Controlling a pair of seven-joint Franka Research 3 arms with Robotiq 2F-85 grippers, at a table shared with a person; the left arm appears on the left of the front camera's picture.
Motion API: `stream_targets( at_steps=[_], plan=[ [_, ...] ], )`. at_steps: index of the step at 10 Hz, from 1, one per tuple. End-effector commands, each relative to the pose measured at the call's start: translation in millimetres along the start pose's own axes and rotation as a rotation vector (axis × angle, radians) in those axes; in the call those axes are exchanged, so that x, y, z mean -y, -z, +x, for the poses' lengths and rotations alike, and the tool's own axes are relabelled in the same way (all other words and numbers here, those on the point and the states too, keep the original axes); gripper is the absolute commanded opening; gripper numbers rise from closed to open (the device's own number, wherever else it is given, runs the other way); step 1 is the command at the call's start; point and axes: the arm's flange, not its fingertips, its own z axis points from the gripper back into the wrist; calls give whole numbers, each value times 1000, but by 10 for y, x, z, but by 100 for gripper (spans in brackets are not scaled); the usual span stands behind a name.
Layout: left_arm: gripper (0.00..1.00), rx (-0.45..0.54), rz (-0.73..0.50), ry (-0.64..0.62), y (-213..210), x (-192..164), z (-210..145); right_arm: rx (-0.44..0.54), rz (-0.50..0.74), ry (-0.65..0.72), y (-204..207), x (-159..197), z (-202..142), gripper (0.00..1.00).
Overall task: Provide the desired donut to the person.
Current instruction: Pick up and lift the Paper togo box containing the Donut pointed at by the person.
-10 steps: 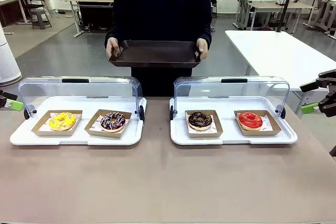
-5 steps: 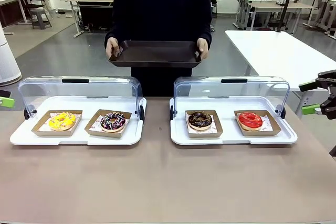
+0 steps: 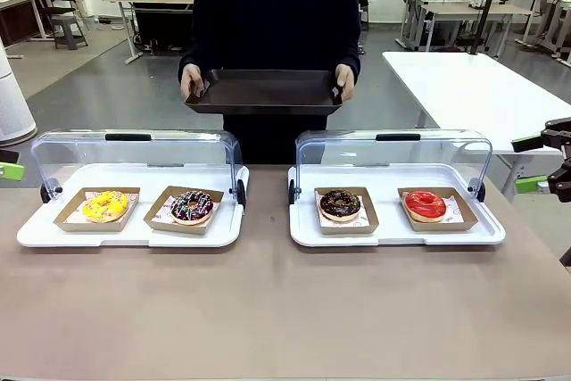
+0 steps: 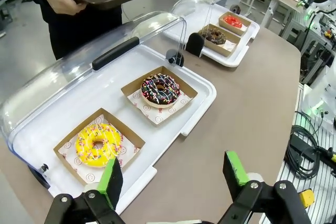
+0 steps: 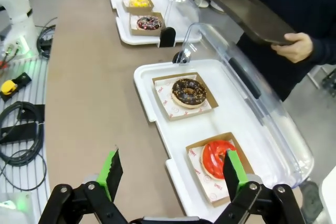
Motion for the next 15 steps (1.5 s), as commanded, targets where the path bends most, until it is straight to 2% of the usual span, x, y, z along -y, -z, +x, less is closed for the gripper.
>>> stream_targets(
  at_steps=[1,2,3,15],
  plan=[
    [100,9,5,-1,17,18,-44,10,-1,0,33,-18,-19,100],
    [100,-25,-21,5,46,27,-40,-44,29,32,92,-29,28,100],
    [100,-5,4,-6,2,1,-4,-2,0,6,12,-5,0,100],
    [100,-5,4,-6,2,1,-4,-2,0,6,12,-5,0,100]
  ],
)
